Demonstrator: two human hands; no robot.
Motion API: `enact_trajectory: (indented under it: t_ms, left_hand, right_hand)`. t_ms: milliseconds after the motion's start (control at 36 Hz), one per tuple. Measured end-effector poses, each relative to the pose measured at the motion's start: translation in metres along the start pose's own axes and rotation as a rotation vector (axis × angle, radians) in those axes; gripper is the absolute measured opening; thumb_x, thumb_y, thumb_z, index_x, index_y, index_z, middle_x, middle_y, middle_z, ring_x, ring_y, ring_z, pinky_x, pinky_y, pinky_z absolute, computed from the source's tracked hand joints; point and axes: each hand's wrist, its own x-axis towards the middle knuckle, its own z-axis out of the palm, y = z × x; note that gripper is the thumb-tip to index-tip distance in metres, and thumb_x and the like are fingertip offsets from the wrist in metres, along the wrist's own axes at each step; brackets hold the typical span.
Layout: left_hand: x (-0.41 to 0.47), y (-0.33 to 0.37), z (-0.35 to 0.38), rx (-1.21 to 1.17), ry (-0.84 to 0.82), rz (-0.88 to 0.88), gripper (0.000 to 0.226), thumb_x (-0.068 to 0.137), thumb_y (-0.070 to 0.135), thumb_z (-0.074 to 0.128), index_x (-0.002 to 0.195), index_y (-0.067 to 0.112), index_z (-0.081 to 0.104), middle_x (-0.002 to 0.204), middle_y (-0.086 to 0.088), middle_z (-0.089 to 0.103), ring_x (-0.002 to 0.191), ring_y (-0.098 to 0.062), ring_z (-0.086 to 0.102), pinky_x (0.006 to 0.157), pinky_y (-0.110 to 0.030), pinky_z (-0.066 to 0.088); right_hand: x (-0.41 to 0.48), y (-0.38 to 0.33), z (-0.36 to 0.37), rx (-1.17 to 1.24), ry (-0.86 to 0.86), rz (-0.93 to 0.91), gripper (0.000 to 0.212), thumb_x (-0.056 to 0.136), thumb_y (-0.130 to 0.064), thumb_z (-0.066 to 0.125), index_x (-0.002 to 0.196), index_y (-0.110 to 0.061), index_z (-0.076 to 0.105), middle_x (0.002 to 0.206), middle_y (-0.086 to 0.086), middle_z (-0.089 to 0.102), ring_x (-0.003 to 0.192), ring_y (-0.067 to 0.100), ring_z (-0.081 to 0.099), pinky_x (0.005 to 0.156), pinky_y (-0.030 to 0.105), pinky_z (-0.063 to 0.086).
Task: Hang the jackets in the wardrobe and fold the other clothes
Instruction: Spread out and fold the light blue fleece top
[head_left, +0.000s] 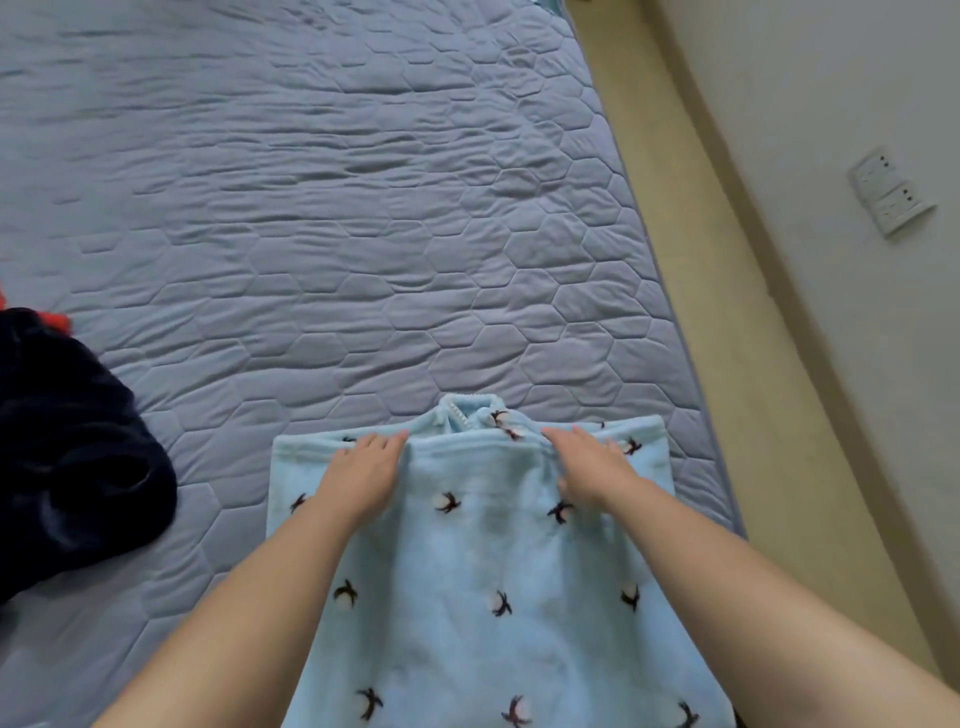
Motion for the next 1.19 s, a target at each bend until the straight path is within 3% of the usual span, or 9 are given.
enact_trajectory:
  t_ms: [167,306,472,667,806,917,1000,1111,1194]
  left_hand:
    - [0.031,0.004,-0.006,0.086,-0.043,0.136,0.023,0.095,0.031,0.045,0.115,0.021,0.049,0.121,-0.002,0.052,0.117,-0.023,0.046,0.089,-0.035,0.034]
    - [0.035,-0.008,-0.018,-0.089,-0.073,0.146,0.01,0.093,0.022,0.041,0.091,0.02,0.03,0.103,-0.01,0.059,0.095,-0.034,0.056,0.068,-0.038,0.036]
    - [0.06,-0.01,-0.035,-0.075,0.315,-0.075,0.016,0.089,0.003,0.036,0.097,0.017,0.037,0.103,-0.009,0.063,0.095,-0.03,0.057,0.071,-0.036,0.03]
    - [0.047,0.025,0.007,-0.125,0.242,-0.181,0.066,0.094,0.03,0.041,0.152,0.014,0.014,0.16,-0.009,0.008,0.148,-0.026,0.006,0.116,-0.051,0.008]
    - [0.007,0.048,0.033,-0.108,0.316,0.06,0.064,0.081,0.042,0.04,0.134,0.009,0.054,0.142,-0.016,0.047,0.129,-0.036,0.047,0.096,-0.062,0.04]
    - [0.015,0.046,0.04,-0.121,0.214,-0.005,0.068,0.087,0.042,0.054,0.146,0.013,0.035,0.149,-0.008,0.04,0.138,-0.029,0.037,0.109,-0.061,0.021]
    - [0.029,0.043,0.031,-0.067,0.164,-0.041,0.069,0.089,0.041,0.05,0.149,0.018,0.025,0.138,0.001,0.044,0.13,-0.023,0.039,0.114,-0.054,0.008]
    - [0.04,0.041,-0.001,0.013,0.38,0.058,0.036,0.054,0.019,0.08,0.085,0.018,0.063,0.081,0.002,0.061,0.08,-0.022,0.06,0.088,-0.043,0.041]
    - [0.043,0.041,-0.031,0.072,0.414,0.036,0.031,0.042,0.008,0.079,0.061,0.021,0.059,0.067,-0.001,0.057,0.063,-0.024,0.059,0.064,-0.034,0.042]
  right_hand:
    - [0.032,0.0,-0.002,-0.3,-0.056,-0.075,0.034,0.09,-0.036,0.048,0.122,-0.026,0.052,0.131,0.002,0.048,0.127,0.024,0.037,0.112,0.058,0.01]
    - [0.031,0.004,-0.011,-0.048,0.033,-0.148,0.006,0.084,-0.031,0.048,0.087,-0.028,0.044,0.101,0.001,0.062,0.109,0.025,0.053,0.103,0.041,0.024]
    - [0.051,0.003,-0.026,0.0,0.403,0.076,0.019,0.087,-0.026,0.051,0.104,-0.024,0.044,0.108,0.004,0.064,0.105,0.025,0.056,0.091,0.038,0.03]
    - [0.047,-0.024,0.01,-0.126,0.327,0.037,0.078,0.088,-0.031,0.049,0.153,-0.026,0.007,0.161,0.002,-0.005,0.148,0.024,-0.007,0.113,0.061,-0.001]
    - [0.02,-0.049,0.038,-0.21,0.393,-0.2,0.076,0.061,-0.031,0.078,0.133,-0.02,0.057,0.144,0.006,0.047,0.131,0.032,0.047,0.092,0.068,0.04]
    - [0.036,-0.048,0.044,-0.198,0.233,-0.122,0.067,0.094,-0.025,0.04,0.153,-0.026,0.007,0.161,-0.002,0.005,0.148,0.028,0.007,0.111,0.064,0.011]
    - [0.043,-0.047,0.039,-0.212,0.263,-0.103,0.063,0.095,-0.021,0.034,0.153,-0.024,0.009,0.158,0.001,0.017,0.142,0.023,0.022,0.113,0.05,0.013]
    - [0.037,-0.05,0.012,-0.231,0.473,-0.153,0.041,0.062,-0.018,0.076,0.103,-0.023,0.069,0.089,-0.002,0.062,0.083,0.019,0.061,0.074,0.032,0.046]
    - [0.031,-0.052,-0.011,-0.213,0.484,-0.102,0.016,0.065,-0.017,0.075,0.078,-0.023,0.069,0.083,0.0,0.06,0.077,0.023,0.06,0.067,0.031,0.042]
